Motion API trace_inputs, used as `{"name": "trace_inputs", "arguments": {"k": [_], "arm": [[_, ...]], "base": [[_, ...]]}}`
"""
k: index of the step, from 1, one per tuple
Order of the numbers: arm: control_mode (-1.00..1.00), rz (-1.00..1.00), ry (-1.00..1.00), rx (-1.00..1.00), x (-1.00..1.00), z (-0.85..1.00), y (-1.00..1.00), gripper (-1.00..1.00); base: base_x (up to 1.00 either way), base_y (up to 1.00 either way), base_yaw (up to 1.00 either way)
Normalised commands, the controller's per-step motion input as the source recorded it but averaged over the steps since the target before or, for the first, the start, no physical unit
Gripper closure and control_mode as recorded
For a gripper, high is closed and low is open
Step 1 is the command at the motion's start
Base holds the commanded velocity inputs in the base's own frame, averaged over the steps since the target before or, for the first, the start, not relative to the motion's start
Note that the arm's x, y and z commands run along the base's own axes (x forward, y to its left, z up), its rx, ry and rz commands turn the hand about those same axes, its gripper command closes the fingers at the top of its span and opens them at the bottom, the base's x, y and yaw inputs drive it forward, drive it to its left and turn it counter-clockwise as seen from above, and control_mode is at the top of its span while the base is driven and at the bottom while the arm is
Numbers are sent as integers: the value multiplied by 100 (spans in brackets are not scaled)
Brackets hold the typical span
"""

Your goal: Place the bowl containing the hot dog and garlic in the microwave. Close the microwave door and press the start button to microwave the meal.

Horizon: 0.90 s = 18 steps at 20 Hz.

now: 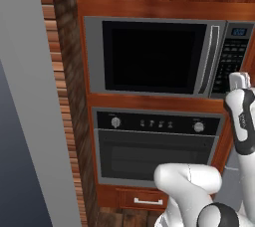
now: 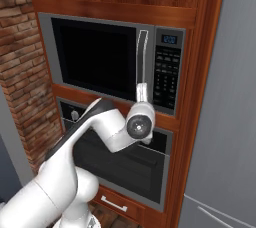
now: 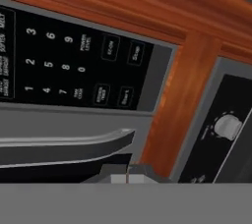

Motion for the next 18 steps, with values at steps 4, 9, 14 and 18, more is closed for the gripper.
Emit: {"name": "trace_inputs", "arguments": {"k": [4, 9, 14, 18], "arm": [[-100, 0, 0, 5, 42, -2, -18, 100], [-100, 0, 0, 5, 35, -6, -12, 100], [-100, 0, 0, 4, 32, -12, -5, 100], [-100, 0, 0, 3, 33, -17, -2, 100]], "base": [[0, 0, 0], [0, 0, 0], [0, 0, 0], [0, 0, 0]]}}
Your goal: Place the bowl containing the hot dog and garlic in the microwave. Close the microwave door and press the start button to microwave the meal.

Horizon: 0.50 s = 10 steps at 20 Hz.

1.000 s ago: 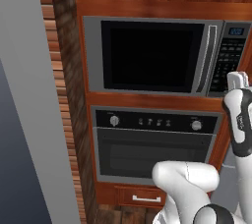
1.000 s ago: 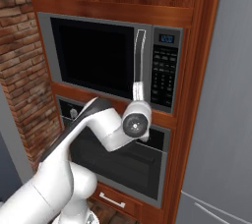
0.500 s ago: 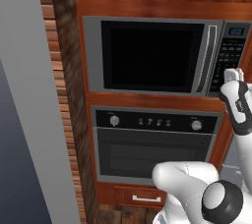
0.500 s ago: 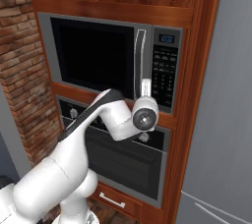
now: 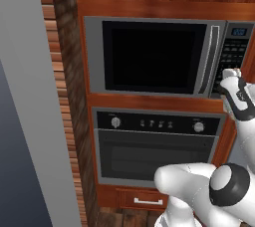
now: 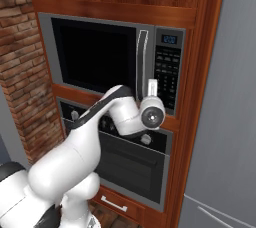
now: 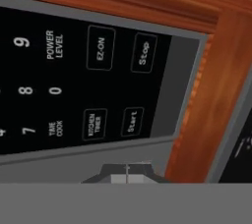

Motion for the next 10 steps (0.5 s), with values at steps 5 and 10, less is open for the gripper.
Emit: {"name": "trace_inputs", "arguments": {"k": [5, 10], "arm": [[-100, 0, 0, 2, 26, -25, -9, 100], [-100, 0, 0, 1, 23, -21, -20, 100]], "base": [[0, 0, 0], [0, 0, 0]]}}
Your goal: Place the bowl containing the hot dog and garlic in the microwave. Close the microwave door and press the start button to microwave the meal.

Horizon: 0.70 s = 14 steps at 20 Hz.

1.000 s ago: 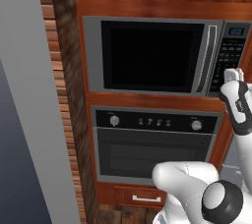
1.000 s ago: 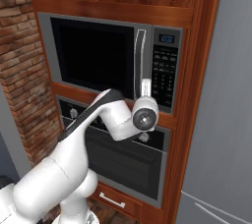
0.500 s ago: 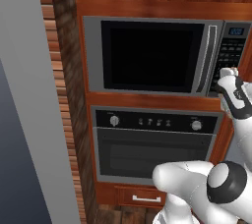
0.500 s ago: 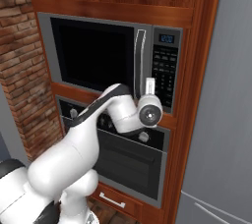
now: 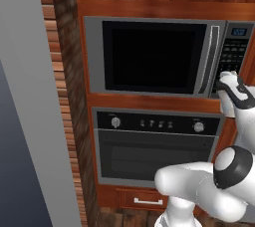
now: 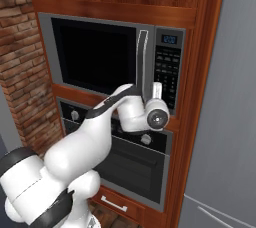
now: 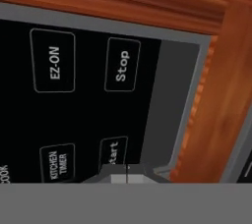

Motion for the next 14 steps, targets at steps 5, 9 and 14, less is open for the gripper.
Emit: {"name": "trace_inputs", "arguments": {"k": [5, 9, 14], "arm": [[-100, 0, 0, 2, 31, -12, -19, 100], [-100, 0, 0, 1, 37, -7, -10, 100], [-100, -2, 0, 0, 46, -1, -1, 100]], "base": [[0, 0, 0], [0, 0, 0], [0, 0, 0]]}}
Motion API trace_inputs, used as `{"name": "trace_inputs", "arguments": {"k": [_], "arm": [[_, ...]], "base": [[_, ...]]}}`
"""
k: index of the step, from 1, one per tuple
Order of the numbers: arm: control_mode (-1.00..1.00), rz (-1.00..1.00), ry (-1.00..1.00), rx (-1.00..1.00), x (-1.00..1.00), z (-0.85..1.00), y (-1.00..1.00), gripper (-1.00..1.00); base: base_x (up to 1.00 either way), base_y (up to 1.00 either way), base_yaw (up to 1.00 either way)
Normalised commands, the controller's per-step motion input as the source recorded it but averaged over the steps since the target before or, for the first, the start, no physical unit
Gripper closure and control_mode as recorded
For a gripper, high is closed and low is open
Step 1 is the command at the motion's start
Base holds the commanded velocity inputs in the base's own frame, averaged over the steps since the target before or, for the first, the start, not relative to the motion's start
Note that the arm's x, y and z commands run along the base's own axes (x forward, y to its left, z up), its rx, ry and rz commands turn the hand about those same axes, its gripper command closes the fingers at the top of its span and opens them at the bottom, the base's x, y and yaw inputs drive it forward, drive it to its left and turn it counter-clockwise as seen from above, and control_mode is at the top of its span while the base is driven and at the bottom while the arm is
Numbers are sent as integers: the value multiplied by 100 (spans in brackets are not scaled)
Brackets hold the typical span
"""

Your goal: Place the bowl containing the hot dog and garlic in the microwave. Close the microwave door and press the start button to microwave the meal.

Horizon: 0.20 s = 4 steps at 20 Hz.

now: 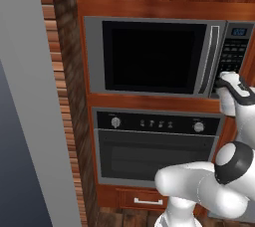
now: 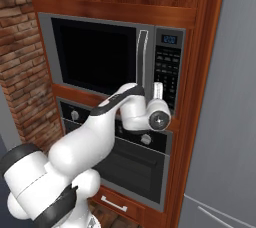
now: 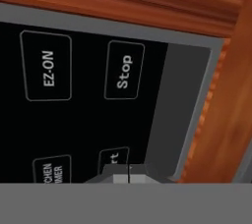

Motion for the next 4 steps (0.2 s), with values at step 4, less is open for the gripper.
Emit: {"name": "trace_inputs", "arguments": {"k": [4], "arm": [[-100, -15, 5, 0, 56, 21, 0, 100]], "base": [[0, 0, 0]]}}
